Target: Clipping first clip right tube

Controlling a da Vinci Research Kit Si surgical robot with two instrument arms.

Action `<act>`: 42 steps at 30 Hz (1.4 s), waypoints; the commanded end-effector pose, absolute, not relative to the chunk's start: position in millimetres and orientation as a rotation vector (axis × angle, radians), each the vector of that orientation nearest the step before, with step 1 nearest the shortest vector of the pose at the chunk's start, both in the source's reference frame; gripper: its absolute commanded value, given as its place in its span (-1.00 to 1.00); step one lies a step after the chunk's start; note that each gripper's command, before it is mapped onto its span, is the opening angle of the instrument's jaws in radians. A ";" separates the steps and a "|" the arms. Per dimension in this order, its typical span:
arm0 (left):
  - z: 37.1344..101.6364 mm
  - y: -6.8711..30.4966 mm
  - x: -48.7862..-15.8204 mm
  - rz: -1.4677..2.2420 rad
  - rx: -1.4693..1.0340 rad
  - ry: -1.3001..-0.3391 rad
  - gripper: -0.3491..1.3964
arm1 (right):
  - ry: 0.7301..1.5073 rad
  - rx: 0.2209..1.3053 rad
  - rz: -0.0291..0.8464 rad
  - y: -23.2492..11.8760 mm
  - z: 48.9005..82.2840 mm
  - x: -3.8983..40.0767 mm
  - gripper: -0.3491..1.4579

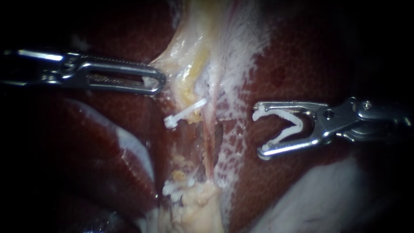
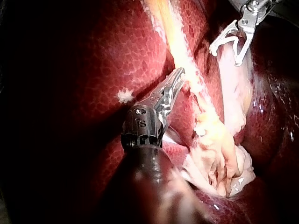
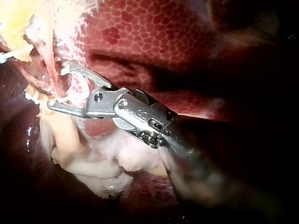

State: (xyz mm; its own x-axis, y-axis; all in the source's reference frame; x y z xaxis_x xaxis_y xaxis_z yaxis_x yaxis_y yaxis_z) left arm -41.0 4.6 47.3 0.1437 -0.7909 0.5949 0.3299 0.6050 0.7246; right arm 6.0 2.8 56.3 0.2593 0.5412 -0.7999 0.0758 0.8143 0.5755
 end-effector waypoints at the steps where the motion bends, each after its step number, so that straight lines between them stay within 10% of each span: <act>1: 47.3 4.6 -41.0 -0.854 0.482 -1.165 -1.00 | 1.286 0.573 0.340 2.9 56.3 5.9 0.05; 42: 42.6 7.7 -37.2 -0.873 0.476 -1.163 -1.00 | 1.249 0.765 0.338 -3.3 63.1 15.0 0.01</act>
